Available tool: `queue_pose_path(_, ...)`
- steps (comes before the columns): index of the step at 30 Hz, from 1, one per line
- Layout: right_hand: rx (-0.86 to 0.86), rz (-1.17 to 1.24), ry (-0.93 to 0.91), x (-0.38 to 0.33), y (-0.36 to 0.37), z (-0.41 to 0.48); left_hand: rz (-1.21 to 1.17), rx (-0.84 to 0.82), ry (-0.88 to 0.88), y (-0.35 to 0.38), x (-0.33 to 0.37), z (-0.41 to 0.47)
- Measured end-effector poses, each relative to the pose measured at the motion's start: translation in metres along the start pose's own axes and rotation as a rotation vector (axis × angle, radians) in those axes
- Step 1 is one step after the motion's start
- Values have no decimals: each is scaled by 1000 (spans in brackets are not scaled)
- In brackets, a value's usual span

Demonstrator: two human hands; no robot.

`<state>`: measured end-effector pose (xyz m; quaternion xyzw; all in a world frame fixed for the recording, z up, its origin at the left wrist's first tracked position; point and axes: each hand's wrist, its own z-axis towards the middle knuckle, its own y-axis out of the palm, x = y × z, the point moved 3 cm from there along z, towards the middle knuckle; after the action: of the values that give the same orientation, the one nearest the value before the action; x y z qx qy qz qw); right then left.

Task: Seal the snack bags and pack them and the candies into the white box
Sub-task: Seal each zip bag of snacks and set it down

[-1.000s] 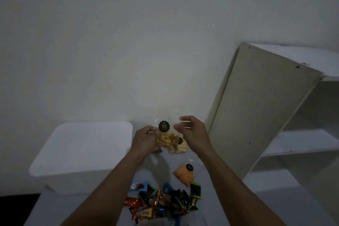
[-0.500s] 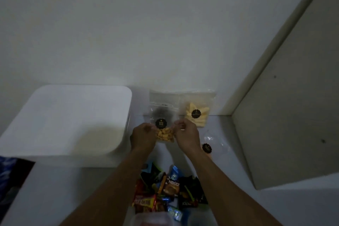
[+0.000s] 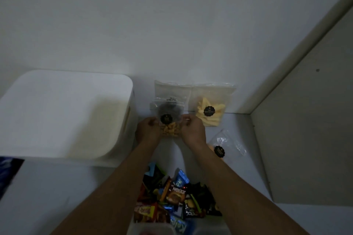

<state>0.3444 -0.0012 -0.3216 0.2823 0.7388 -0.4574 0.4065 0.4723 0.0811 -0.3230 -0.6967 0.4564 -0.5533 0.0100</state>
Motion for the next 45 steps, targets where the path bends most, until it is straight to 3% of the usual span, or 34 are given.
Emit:
queue_pose_path(6,41,-6,-30,-5,-22,-19,-172,45,41,-1,4,-23)
queue_pose_path(11,84,14,27,1,-61,-39,-36,100,251,21,22,-56)
queue_pose_path(14,133,-65,58,18,-87,-43,56,-28,382,49,35,-69)
queue_pose_path(19,168,-224,168,61,-114,-46,301,-403,467,102,31,-76)
queue_pose_path(26,99,-305,319,109,-118,-50,485,-519,475,136,15,-78)
queue_pose_path(34,218,-104,246,106,-124,-49,139,-523,214,131,12,-75)
queue_pose_path(39,228,-36,256,91,-133,-56,14,-620,229,107,25,-87)
queue_pose_path(45,217,246,173,32,-154,-89,-103,-659,302,57,51,-116)
